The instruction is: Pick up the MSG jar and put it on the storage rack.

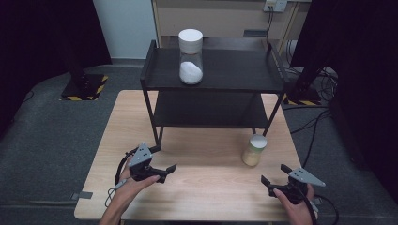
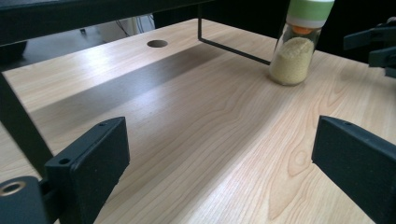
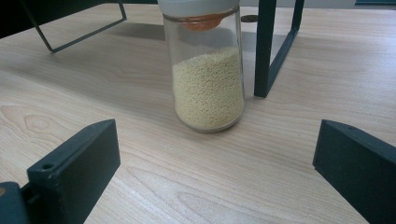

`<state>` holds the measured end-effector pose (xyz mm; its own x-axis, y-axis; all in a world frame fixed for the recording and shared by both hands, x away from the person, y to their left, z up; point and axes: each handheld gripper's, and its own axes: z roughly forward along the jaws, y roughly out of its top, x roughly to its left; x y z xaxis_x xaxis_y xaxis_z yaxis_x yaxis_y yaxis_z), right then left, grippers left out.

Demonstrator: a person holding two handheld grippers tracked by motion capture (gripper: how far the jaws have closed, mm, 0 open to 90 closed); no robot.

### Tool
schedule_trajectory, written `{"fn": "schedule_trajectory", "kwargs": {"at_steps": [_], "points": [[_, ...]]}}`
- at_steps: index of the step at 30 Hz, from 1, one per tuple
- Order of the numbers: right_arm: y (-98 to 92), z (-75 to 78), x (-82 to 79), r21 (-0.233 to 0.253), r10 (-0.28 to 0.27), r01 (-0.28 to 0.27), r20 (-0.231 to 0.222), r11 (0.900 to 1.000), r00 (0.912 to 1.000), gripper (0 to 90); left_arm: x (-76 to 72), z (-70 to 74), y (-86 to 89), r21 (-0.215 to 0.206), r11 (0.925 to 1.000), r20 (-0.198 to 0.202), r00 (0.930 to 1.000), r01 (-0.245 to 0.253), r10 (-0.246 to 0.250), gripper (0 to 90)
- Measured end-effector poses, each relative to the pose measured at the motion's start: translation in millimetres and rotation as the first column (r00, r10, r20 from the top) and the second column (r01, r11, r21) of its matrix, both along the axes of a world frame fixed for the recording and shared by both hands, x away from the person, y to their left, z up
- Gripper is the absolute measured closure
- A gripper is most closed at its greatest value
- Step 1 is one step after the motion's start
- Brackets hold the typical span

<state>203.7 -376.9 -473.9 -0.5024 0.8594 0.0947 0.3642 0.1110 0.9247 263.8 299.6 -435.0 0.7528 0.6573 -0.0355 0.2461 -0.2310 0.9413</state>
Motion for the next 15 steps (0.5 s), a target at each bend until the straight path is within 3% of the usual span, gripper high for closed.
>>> {"fn": "schedule_trajectory", "kwargs": {"at_steps": [5, 15], "points": [[0.9, -0.4, -0.2, 0.001, 0.004, -0.004, -0.002, 1.0, 1.0, 1.1, -6.6, -5.1, 2.7, -0.021, 0.9994, 0.015, 0.9995, -0.026, 0.027, 3.3], [6.5, 0.8, 1.1, -0.012, 0.035, -0.035, 0.002, 0.999, 0.9994, 1.2, -12.1, -7.2, 5.0, -0.018, 0.9988, 0.022, 0.9987, -0.045, 0.046, 3.3]]}}
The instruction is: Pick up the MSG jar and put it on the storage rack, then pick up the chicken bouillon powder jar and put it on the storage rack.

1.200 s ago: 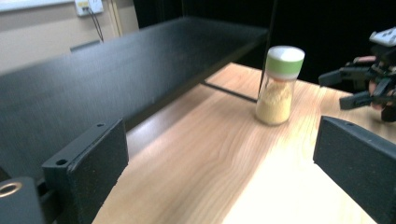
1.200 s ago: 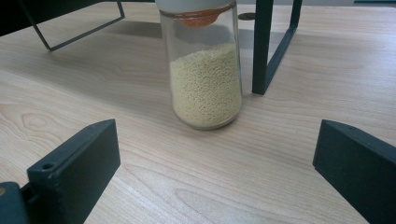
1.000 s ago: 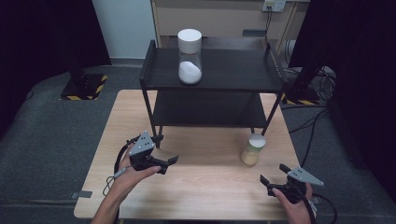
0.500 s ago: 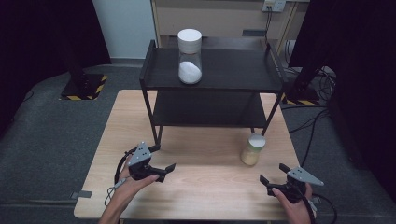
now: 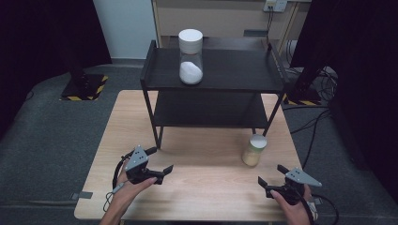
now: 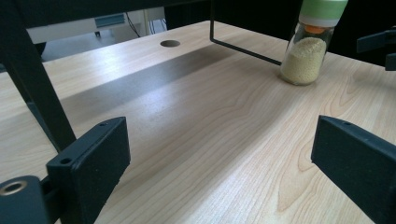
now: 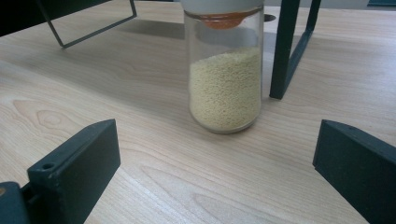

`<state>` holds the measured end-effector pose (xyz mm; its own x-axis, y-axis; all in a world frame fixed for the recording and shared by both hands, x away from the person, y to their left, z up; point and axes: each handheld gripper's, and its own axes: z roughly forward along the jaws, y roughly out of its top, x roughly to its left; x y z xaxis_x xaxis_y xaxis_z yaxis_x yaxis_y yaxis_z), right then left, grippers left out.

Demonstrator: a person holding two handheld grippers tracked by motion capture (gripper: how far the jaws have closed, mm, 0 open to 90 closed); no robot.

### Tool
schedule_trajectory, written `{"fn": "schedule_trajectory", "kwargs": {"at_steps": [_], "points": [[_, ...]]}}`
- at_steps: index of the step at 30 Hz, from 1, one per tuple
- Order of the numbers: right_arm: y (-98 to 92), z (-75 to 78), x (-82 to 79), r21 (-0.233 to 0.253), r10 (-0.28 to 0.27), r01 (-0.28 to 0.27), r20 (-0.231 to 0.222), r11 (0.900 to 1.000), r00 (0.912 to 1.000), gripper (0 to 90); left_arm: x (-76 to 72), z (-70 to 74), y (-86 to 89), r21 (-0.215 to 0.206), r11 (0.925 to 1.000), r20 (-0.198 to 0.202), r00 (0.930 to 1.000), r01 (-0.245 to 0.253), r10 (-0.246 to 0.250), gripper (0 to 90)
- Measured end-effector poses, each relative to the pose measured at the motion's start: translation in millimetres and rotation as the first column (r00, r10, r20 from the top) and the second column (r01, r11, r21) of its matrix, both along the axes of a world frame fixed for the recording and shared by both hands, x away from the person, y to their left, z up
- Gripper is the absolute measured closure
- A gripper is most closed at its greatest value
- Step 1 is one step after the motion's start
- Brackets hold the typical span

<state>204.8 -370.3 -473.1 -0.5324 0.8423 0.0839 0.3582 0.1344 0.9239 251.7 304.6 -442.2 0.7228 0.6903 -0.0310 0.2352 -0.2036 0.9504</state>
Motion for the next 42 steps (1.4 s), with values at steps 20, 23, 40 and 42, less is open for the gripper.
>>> {"fn": "schedule_trajectory", "kwargs": {"at_steps": [20, 23, 40, 42], "points": [[-1.2, 12.2, 17.5, -0.021, 0.042, -0.042, 0.002, 0.999, 0.9991, 1.7, 0.1, -2.4, 12.2, 0.0, 1.0, -0.014, 0.9999, 0.008, -0.008, 3.2], [-1.5, 14.2, 18.3, -0.022, 0.046, -0.046, 0.001, 0.999, 0.999, 1.8, 0.5, -2.4, 11.1, 0.003, 0.9999, -0.015, 0.9998, 0.011, -0.011, 3.2], [5.0, 26.5, 36.7, -0.031, 0.063, -0.062, 0.014, 0.998, 0.998, 3.2, 5.4, -7.0, 9.7, 0.026, 0.9991, -0.028, 0.999, 0.034, -0.033, 3.2], [6.9, 27.9, 40.9, -0.035, 0.059, -0.058, 0.017, 0.998, 0.9981, 3.9, 5.7, -8.0, 9.4, 0.031, 0.9988, -0.031, 0.9989, 0.037, -0.036, 3.1]]}}
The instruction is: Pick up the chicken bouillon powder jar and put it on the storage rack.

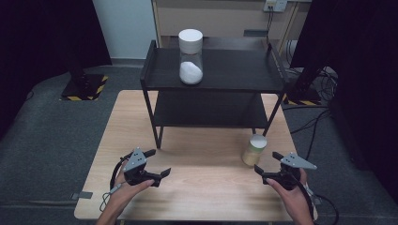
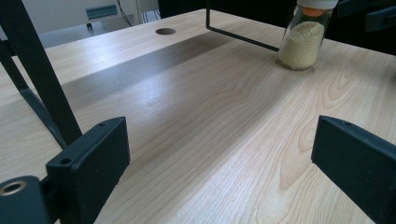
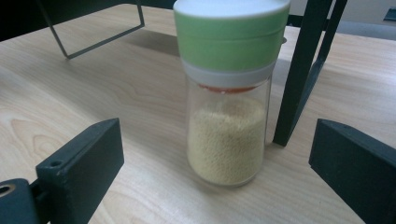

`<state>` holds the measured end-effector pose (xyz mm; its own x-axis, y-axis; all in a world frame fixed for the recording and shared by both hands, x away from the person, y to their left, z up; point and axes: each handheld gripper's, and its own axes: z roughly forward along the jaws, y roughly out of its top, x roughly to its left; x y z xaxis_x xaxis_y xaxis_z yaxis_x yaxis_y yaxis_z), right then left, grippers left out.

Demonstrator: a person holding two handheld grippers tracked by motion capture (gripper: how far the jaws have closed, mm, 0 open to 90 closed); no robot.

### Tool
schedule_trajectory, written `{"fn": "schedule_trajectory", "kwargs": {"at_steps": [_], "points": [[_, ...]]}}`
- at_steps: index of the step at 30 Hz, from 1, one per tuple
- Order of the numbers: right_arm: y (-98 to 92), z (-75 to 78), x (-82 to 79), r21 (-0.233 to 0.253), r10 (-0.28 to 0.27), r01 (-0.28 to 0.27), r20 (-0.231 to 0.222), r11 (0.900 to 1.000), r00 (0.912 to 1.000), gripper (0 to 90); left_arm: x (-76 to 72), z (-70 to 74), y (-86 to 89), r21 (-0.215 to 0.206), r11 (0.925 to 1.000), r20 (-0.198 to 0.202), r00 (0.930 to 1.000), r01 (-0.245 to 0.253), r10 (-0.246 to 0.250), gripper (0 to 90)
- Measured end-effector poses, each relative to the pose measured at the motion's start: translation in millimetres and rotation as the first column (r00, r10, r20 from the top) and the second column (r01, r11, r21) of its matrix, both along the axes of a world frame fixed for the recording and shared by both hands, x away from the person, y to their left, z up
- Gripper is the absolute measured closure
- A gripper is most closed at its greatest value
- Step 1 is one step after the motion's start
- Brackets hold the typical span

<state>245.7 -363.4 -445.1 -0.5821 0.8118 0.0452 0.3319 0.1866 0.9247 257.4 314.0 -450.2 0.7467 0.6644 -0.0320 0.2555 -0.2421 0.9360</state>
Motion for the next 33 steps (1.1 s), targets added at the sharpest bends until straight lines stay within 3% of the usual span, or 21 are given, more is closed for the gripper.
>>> {"fn": "schedule_trajectory", "kwargs": {"at_steps": [18, 28, 33], "points": [[10.6, 7.9, 18.6, 0.005, -0.029, 0.029, 0.01, 1.0, 0.9995, 8.5, 0.3, 0.1, 0.0, 0.007, 1.0, -0.001, 1.0, 0.003, -0.003, 3.1], [16.1, 6.9, 26.0, 0.006, -0.03, 0.029, 0.013, 1.0, 0.9995, 10.1, 0.3, -0.4, 2.6, -0.036, 0.9994, -0.003, 1.0, 0.001, -0.001, 3.2], [19.1, 7.3, 31.1, 0.007, -0.023, 0.023, 0.015, 1.0, 0.9996, 11.6, 0.1, 0.0, 2.6, -0.032, 0.9995, -0.001, 1.0, 0.002, -0.002, 3.3]]}}
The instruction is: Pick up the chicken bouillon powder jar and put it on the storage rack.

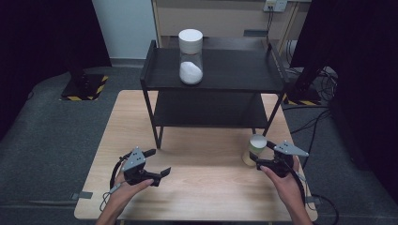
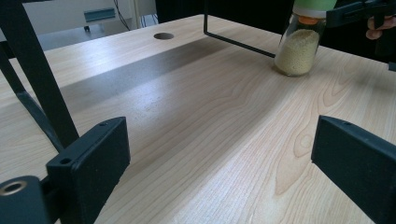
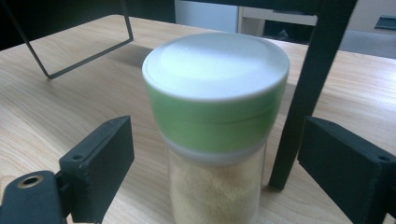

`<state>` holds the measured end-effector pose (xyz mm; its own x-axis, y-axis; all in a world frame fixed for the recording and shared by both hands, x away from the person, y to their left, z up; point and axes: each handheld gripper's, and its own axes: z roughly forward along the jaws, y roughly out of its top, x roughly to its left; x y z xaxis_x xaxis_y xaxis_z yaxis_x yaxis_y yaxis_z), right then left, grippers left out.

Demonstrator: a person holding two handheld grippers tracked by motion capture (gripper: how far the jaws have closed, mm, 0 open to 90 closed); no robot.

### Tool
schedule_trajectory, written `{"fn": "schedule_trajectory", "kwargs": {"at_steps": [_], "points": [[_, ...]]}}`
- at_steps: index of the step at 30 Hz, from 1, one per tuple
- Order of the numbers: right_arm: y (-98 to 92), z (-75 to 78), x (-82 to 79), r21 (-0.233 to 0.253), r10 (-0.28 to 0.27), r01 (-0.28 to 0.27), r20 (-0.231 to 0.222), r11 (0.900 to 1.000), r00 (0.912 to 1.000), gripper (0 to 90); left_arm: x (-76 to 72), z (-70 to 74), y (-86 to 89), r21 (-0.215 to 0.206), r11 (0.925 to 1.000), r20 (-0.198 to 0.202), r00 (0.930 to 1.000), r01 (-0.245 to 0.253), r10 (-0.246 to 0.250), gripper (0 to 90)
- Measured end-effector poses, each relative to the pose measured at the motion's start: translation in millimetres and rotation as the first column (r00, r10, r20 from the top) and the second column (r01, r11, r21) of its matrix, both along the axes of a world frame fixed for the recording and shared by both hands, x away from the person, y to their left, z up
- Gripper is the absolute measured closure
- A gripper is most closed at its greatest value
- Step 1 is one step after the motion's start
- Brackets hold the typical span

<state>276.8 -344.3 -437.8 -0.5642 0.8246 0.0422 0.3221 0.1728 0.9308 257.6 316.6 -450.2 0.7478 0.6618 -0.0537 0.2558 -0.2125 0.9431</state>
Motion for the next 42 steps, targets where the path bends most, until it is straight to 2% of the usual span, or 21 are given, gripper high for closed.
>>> {"fn": "schedule_trajectory", "kwargs": {"at_steps": [8, 27, 36, 39, 42], "points": [[5.7, -1.8, 7.3, -0.002, 0.01, -0.01, -0.004, 1.0, 0.9999, 16.0, 0.5, -0.4, -0.5, 0.014, 0.9999, -0.001, 1.0, 0.003, -0.003, 3.2], [14.9, -7.0, 11.9, 0.037, -0.025, 0.025, 0.013, 0.999, 0.9996, 32.9, 1.2, -0.1, -3.1, 0.034, 0.9993, -0.003, 0.9999, 0.015, -0.015, 3.3], [15.2, -4.7, 9.6, 0.006, -0.015, 0.014, 0.027, 1.0, 0.9995, 34.5, 2.7, 0.1, -4.9, 0.036, 0.999, -0.005, 0.9996, 0.026, -0.026, 3.3], [12.4, -3.7, 7.0, 0.024, -0.011, 0.011, 0.02, 1.0, 0.9997, 34.6, 3.0, 0.0, -5.4, 0.039, 0.9989, -0.006, 0.9996, 0.028, -0.028, 3.3], [8.1, 1.2, 0.3, 0.054, -0.006, 0.004, 0.035, 0.999, 0.9994, 34.6, 3.5, -0.6, -5.6, 0.041, 0.9988, -0.008, 0.9996, 0.029, -0.028, 3.3]]}}
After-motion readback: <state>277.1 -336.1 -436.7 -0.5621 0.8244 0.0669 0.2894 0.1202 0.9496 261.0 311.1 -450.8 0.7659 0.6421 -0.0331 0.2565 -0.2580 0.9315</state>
